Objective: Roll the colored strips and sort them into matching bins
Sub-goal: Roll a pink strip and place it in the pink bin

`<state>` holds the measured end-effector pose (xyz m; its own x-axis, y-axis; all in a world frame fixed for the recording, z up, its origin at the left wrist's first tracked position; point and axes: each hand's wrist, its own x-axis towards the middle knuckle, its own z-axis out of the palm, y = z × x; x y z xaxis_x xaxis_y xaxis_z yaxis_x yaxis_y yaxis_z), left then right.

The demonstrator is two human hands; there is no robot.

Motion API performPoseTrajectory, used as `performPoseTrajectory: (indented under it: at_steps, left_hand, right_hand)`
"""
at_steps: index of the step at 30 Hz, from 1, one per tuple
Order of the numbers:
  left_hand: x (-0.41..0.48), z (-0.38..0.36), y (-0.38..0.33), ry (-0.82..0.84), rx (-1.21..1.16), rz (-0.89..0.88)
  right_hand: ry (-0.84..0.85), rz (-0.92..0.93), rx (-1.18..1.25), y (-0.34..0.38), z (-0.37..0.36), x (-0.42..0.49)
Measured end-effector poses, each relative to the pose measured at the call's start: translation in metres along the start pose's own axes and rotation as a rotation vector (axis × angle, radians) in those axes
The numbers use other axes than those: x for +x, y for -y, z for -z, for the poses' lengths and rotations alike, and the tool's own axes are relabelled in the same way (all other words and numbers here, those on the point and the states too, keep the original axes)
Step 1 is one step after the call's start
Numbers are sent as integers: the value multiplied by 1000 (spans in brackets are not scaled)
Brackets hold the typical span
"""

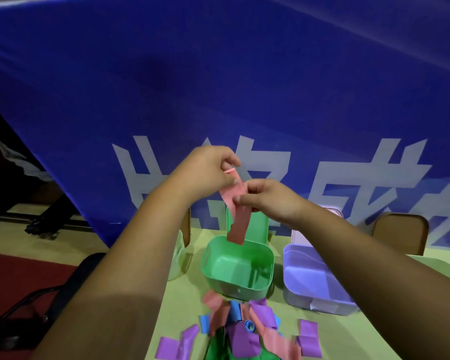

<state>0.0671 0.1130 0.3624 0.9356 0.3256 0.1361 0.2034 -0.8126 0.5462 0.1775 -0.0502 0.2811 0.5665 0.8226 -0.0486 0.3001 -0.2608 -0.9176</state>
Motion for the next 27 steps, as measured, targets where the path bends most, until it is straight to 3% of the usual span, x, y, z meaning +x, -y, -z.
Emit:
performPoseTrajectory:
  at_steps: [11,20,27]
  left_hand:
    - [0,9,0,-96,-220,-6]
    - [0,10,-10,-149,-238,3]
    - [-5,11,-13,-187,-244,2]
  right_hand:
    - [53,-26,62,11,1,-4]
    - [-39,82,262,26,-2,5]
    - [-43,74,247,28,-1,4]
